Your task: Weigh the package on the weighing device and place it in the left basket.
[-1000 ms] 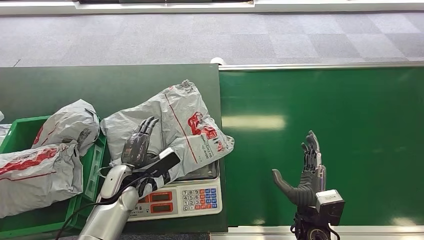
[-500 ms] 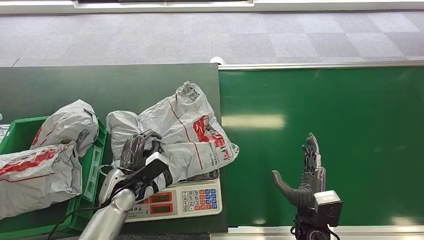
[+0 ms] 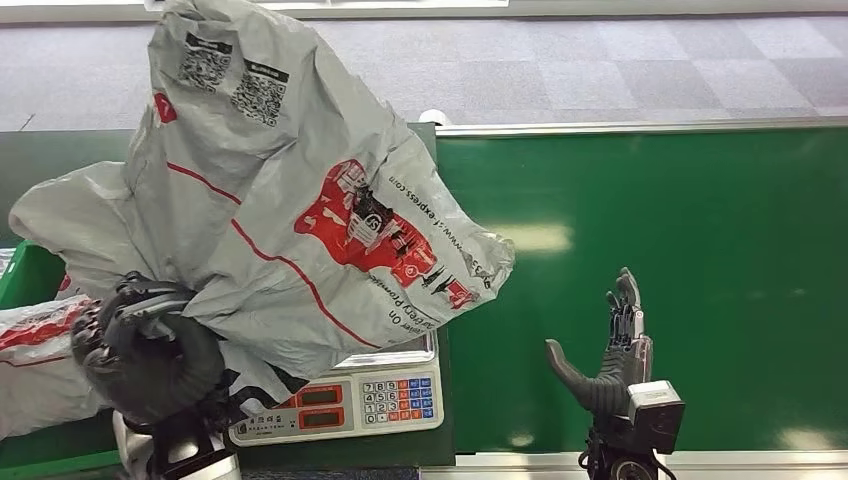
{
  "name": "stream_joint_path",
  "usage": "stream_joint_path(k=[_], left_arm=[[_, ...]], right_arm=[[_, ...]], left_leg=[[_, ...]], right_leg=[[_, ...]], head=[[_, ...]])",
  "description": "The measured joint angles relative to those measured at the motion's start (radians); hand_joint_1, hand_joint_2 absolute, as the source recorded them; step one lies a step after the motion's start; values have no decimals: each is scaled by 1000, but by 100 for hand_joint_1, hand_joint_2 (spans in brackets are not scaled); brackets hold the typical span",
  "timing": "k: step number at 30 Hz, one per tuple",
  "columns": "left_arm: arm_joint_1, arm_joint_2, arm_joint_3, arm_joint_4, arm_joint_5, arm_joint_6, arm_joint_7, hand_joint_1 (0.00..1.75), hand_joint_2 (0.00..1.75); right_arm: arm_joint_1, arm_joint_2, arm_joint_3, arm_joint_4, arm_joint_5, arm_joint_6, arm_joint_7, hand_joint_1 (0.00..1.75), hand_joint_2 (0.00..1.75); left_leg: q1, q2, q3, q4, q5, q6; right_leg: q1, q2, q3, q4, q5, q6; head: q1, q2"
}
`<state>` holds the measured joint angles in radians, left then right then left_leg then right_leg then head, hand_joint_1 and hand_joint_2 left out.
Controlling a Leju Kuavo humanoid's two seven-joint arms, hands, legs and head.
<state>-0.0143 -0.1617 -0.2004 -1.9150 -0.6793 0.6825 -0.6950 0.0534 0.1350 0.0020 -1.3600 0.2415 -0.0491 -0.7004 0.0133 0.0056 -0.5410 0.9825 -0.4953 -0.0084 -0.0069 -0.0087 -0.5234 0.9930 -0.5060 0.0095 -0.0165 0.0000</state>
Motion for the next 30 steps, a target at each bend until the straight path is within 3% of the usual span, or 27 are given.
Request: stream_joint_path(k=[4,7,13,17,21,25,30], left_arm=[[9,-11,23,-153,42,0,0,164,175],[12,-9,89,-226,102,0,0,159,175],[74,20,349,-261,323,-7,1,163,175],[92,73,630,-160,510,-76,5,167,175],[46,145,847,24,427,-122,63,164,175],[-9,226,977,216,322,-137,142,165,175],[-87,296,1050,424,224,-125,190,165,175]], right_arm=[[-1,0,4,2,0,-2,0,0,175],[3,1,6,2,3,-2,0,0,175],[33,5,-4,-5,12,2,0,0,175],[65,12,-25,-22,28,13,0,0,175],[83,19,-42,-38,31,21,0,0,175],[88,25,-58,-47,40,34,0,0,175],[87,30,-66,-49,46,41,0,0,175]], left_leg=[[0,0,1,0,0,0],[0,0,1,0,0,0],[0,0,1,0,0,0],[1,1,1,-1,-1,-1],[1,1,1,-1,0,-2],[1,2,2,-1,0,-2],[1,1,1,-1,0,-2]], right_leg=[[0,-1,1,0,0,0],[0,0,1,0,0,0],[0,0,0,1,-1,0],[1,0,-2,1,-2,-2],[1,1,-2,1,-2,-2],[1,2,-2,2,-1,-3],[1,1,-1,2,-1,-3]], head=[[0,0],[0,0],[0,0],[0,0],[0,0],[0,0],[0,0]])
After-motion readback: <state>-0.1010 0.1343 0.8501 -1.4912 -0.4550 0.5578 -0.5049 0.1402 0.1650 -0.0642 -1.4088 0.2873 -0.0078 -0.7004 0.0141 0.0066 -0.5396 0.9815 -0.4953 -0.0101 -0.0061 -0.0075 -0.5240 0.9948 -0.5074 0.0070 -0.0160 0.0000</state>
